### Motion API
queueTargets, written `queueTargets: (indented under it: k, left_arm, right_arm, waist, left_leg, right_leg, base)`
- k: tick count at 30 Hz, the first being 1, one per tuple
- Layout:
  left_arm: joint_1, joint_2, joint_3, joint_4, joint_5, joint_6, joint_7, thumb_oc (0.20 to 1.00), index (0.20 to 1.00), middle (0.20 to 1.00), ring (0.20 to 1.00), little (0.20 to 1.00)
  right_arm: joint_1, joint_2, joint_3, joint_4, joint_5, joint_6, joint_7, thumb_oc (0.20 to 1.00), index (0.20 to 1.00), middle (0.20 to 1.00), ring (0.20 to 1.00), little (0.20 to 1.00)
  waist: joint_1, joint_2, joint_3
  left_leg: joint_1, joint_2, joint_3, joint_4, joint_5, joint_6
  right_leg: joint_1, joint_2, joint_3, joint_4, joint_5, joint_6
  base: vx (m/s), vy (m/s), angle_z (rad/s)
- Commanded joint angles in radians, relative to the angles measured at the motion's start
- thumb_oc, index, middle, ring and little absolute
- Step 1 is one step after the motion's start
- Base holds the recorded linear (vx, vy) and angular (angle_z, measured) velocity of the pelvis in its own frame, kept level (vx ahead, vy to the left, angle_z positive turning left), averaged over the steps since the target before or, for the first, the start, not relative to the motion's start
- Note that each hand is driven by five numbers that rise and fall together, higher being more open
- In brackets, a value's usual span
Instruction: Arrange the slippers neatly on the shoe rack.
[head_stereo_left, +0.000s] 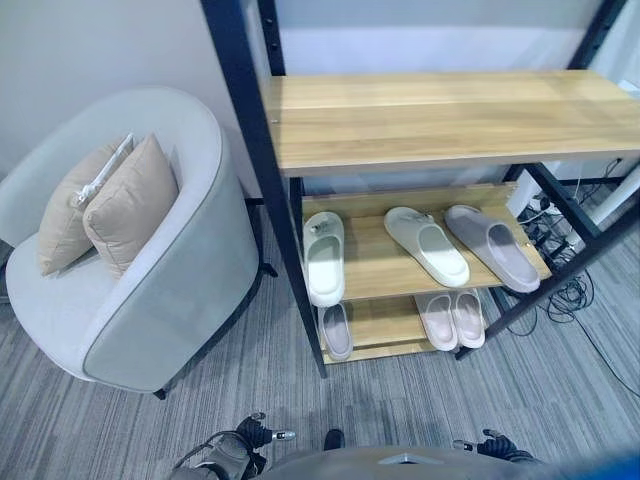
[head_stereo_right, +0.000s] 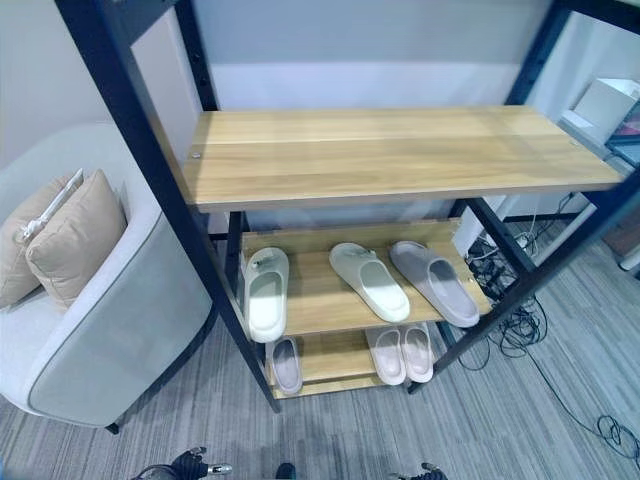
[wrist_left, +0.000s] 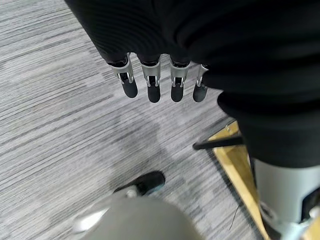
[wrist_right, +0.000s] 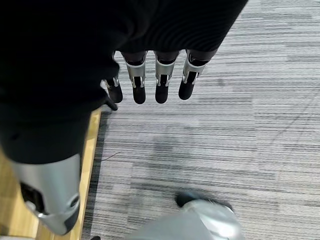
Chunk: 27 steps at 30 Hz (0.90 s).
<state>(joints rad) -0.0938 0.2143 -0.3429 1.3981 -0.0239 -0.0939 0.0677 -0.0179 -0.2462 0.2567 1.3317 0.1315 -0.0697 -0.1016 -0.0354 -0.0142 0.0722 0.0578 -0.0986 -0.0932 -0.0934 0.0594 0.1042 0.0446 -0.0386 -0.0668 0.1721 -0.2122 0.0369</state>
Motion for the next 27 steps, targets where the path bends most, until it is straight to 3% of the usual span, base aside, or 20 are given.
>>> queueTargets:
  k: [1, 2, 3, 7, 8, 9, 11, 15, 19, 27]
  left_arm:
    - [-0.025, -0.006, 0.050, -0.013, 0.005, -0.005, 0.037, 1.000, 1.000, 1.000, 1.000, 1.000]
    - [-0.028, -0.005, 0.051, -0.014, 0.003, -0.005, 0.037, 1.000, 1.000, 1.000, 1.000, 1.000]
    - [-0.035, 0.003, 0.049, -0.022, -0.001, -0.009, 0.044, 1.000, 1.000, 1.000, 1.000, 1.000]
    - [-0.033, 0.000, 0.035, -0.021, 0.012, -0.010, 0.048, 1.000, 1.000, 1.000, 1.000, 1.000]
    - [-0.031, -0.001, 0.027, -0.016, 0.022, -0.011, 0.050, 1.000, 1.000, 1.000, 1.000, 1.000]
    - [-0.030, 0.001, 0.024, -0.016, 0.027, -0.013, 0.051, 1.000, 1.000, 1.000, 1.000, 1.000]
    - [-0.013, -0.003, 0.013, -0.013, 0.047, -0.018, 0.049, 1.000, 1.000, 1.000, 1.000, 1.000]
    - [-0.005, -0.026, 0.022, 0.000, 0.037, -0.021, 0.053, 1.000, 1.000, 1.000, 1.000, 1.000]
    - [-0.010, -0.036, 0.011, -0.017, 0.026, -0.034, 0.061, 1.000, 1.000, 1.000, 1.000, 1.000]
    - [-0.003, -0.064, -0.009, -0.019, 0.044, -0.032, 0.062, 1.000, 1.000, 1.000, 1.000, 1.000]
  right_arm:
    - [-0.049, -0.040, 0.000, -0.021, -0.034, -0.012, -0.020, 1.000, 1.000, 1.000, 1.000, 1.000]
    - [-0.053, -0.037, 0.001, -0.023, -0.036, -0.011, -0.021, 1.000, 1.000, 1.000, 1.000, 1.000]
    - [-0.064, -0.035, 0.002, -0.032, -0.037, -0.013, -0.026, 1.000, 1.000, 1.000, 1.000, 1.000]
    - [-0.073, -0.037, 0.000, -0.038, -0.051, -0.011, -0.027, 1.000, 1.000, 1.000, 1.000, 1.000]
    - [-0.072, -0.037, -0.005, -0.033, -0.047, -0.010, -0.029, 1.000, 1.000, 1.000, 1.000, 1.000]
    - [-0.066, -0.034, -0.002, -0.032, -0.052, -0.009, -0.029, 1.000, 1.000, 1.000, 1.000, 1.000]
    - [-0.059, -0.030, 0.010, -0.029, -0.061, -0.009, -0.028, 1.000, 1.000, 1.000, 1.000, 1.000]
    - [-0.087, -0.062, 0.003, -0.092, -0.020, -0.040, -0.040, 1.000, 1.000, 1.000, 1.000, 1.000]
    - [-0.109, -0.077, -0.009, -0.211, 0.057, -0.091, -0.052, 1.000, 1.000, 1.000, 1.000, 1.000]
    - [-0.087, -0.065, 0.010, -0.371, 0.035, -0.127, -0.087, 1.000, 1.000, 1.000, 1.000, 1.000]
  waist:
    - [0.033, -0.006, 0.033]
    - [0.034, -0.003, 0.036]
    - [0.033, 0.008, 0.052]
    - [0.039, 0.024, 0.059]
    - [0.032, 0.011, 0.052]
    - [0.034, 0.006, 0.046]
    - [0.038, -0.001, 0.026]
    - [0.039, 0.013, 0.008]
    - [0.036, 0.031, 0.008]
    - [0.022, 0.040, 0.015]
  left_leg:
    - [-0.040, 0.021, -0.019, 0.136, -0.138, -0.070]
    - [-0.040, 0.022, -0.017, 0.134, -0.138, -0.066]
    - [-0.044, 0.033, -0.007, 0.138, -0.142, -0.059]
    - [-0.054, 0.062, -0.007, 0.156, -0.159, -0.066]
    - [-0.055, 0.053, -0.014, 0.160, -0.162, -0.069]
    - [-0.053, 0.052, -0.010, 0.158, -0.165, -0.071]
    - [-0.048, 0.063, -0.002, 0.129, -0.147, -0.087]
    - [-0.021, 0.097, -0.002, 0.014, -0.082, -0.118]
    - [-0.030, 0.110, -0.006, 0.006, -0.072, -0.133]
    - [-0.032, 0.115, -0.004, 0.006, -0.073, -0.141]
  right_leg:
    - [-0.025, -0.019, 0.010, -0.028, 0.126, 0.064]
    - [-0.044, -0.023, 0.006, 0.001, 0.130, 0.071]
    - [-0.075, -0.062, -0.015, 0.052, 0.145, 0.087]
    - [-0.086, -0.155, -0.043, 0.029, 0.188, 0.081]
    - [-0.075, -0.144, 0.014, -0.009, 0.197, 0.090]
    - [-0.063, -0.141, 0.021, -0.035, 0.195, 0.098]
    - [-0.025, -0.135, 0.001, -0.106, 0.185, 0.105]
    - [0.034, -0.109, -0.024, -0.251, 0.206, 0.103]
    - [0.032, -0.095, -0.032, -0.259, 0.191, 0.102]
    - [0.033, -0.080, -0.042, -0.259, 0.178, 0.100]
  base:
    - [0.02, 0.136, 0.12]
    - [-0.04, 0.053, -0.05]
    - [-0.04, -0.027, -0.06]
    - [-0.01, -0.109, -0.16]
    - [0.02, -0.177, -0.25]
    - [0.07, -0.256, 0.07]
    - [0.06, -0.239, 0.35]
    - [-0.01, -0.249, 0.08]
    - [-0.01, -0.096, 0.04]
    - [0.00, 0.007, -0.01]
